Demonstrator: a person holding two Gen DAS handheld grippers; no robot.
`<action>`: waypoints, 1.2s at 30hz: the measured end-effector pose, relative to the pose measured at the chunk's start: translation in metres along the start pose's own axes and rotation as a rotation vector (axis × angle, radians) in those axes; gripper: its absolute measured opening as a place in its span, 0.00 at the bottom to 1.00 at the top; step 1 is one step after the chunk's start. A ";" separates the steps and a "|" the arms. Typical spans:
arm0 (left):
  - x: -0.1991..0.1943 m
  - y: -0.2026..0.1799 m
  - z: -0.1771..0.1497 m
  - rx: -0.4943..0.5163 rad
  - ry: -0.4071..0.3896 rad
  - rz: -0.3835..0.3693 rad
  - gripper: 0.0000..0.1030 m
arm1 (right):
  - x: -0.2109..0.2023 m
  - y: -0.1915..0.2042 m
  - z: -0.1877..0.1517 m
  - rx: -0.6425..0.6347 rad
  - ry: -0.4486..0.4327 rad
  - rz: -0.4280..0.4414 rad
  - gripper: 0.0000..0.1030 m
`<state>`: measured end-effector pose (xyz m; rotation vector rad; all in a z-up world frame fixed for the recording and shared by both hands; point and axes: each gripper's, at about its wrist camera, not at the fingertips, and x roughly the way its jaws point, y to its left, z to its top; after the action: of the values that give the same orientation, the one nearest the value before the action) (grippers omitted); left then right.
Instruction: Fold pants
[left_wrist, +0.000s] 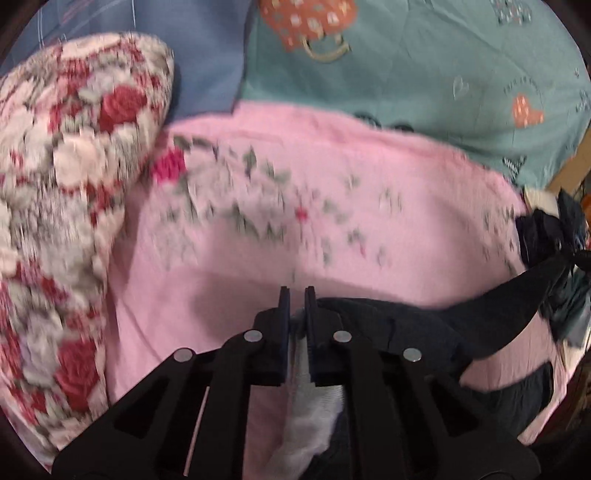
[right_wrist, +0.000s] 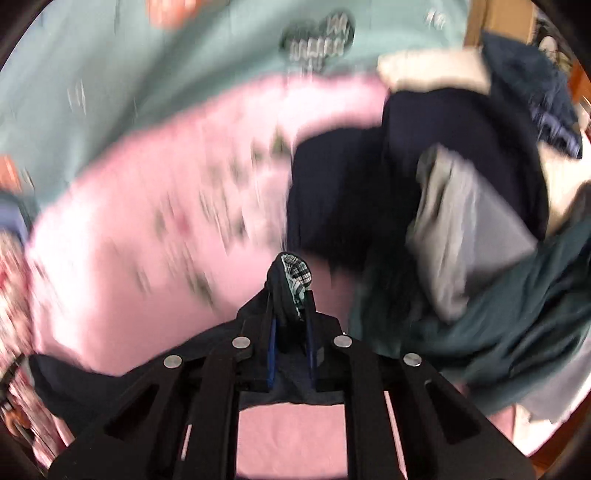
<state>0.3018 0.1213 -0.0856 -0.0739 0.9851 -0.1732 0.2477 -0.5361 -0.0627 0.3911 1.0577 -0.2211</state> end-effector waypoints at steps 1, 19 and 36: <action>0.001 -0.003 0.011 0.012 -0.034 0.033 0.00 | -0.006 0.007 0.010 0.010 -0.041 0.012 0.13; 0.048 -0.006 -0.115 0.117 0.287 0.080 0.85 | 0.023 0.032 -0.115 -0.196 0.120 -0.196 0.63; 0.012 -0.001 -0.177 0.119 0.249 0.018 0.24 | -0.034 -0.042 -0.268 0.068 0.236 -0.163 0.63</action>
<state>0.1611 0.1210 -0.1932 0.0667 1.2213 -0.2280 0.0019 -0.4633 -0.1566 0.3987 1.3192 -0.3636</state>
